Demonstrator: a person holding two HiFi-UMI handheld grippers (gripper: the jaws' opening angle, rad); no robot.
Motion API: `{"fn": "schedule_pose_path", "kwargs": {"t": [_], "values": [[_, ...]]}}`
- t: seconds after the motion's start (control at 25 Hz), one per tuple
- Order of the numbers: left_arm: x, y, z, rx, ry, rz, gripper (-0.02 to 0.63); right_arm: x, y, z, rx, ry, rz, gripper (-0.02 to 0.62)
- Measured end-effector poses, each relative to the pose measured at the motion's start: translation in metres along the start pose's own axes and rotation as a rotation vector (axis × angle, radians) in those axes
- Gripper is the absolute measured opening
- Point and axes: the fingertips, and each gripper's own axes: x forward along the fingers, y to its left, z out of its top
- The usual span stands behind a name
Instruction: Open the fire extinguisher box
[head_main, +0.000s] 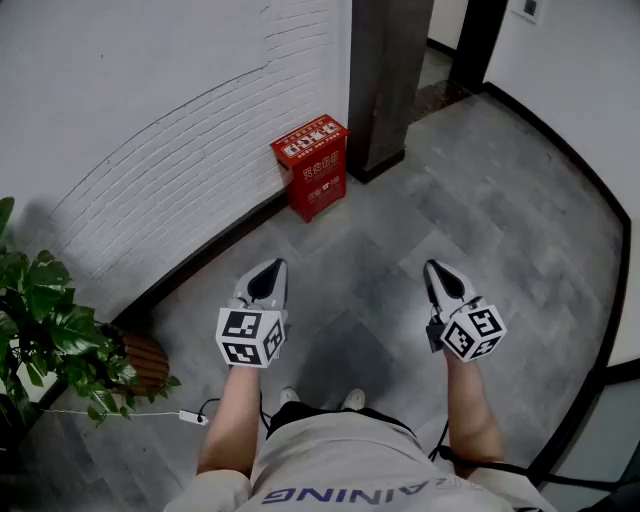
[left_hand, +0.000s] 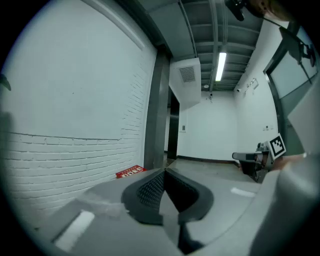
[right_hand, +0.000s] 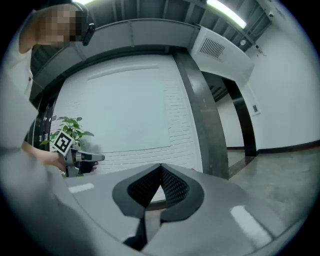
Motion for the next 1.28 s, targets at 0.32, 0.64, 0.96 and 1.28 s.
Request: {"fn": "schedule_pose_path", "kwargs": {"t": [0.32, 0.64, 0.96, 1.28], "values": [[0.04, -0.004, 0.005, -0.008, -0.006, 0.02, 0.005, 0.021, -0.042, -0.005, 0.034, -0.016, 0.01, 0.004], [0.139, 0.017, 0.014, -0.019, -0.017, -0.016, 0.005, 0.084, -0.097, -0.014, 0.026, 0.028, 0.001, 0.005], [0.29, 0.103, 0.049, -0.056, 0.0, -0.015, 0.005, 0.244, -0.167, 0.033, -0.043, -0.005, 0.016, 0.005], [0.392, 0.215, 0.083, -0.089, 0.016, 0.051, 0.005, 0.411, -0.197, 0.058, -0.038, 0.033, 0.107, 0.005]]}}
